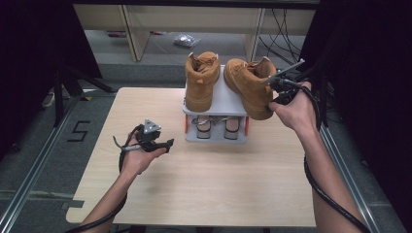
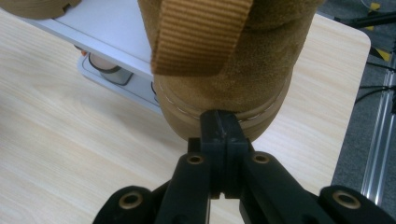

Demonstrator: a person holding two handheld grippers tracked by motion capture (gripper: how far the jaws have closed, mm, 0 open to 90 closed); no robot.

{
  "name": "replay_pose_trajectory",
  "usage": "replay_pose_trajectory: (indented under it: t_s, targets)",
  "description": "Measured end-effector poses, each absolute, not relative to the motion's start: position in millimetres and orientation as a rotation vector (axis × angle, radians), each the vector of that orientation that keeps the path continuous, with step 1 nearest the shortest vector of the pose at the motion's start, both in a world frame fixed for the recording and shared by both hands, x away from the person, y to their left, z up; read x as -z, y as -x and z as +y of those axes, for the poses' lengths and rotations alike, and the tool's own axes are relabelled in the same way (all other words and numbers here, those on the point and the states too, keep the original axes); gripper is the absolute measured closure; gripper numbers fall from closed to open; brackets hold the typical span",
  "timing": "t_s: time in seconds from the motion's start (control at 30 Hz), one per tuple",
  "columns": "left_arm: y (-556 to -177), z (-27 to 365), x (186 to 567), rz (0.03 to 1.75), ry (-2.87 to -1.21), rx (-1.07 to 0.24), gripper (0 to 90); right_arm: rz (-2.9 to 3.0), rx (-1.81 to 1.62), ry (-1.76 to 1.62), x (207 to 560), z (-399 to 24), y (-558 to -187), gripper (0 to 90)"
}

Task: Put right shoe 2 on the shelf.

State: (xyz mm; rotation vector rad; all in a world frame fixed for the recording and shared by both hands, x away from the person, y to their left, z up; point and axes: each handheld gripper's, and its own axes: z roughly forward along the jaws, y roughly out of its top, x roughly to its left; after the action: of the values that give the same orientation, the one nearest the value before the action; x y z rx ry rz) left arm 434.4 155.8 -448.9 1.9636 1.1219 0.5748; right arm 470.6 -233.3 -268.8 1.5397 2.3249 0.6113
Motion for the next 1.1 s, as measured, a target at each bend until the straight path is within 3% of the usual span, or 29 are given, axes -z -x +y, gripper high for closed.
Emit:
replay_pose_trajectory:
  t_s: [1.1]
  targets:
    - [-433.1, 160.2, 450.0, 1.117, -2.008, -0.568, 37.3, 2.352, -0.664, -1.457, 272.0, -187.4, -495.7, 90.0]
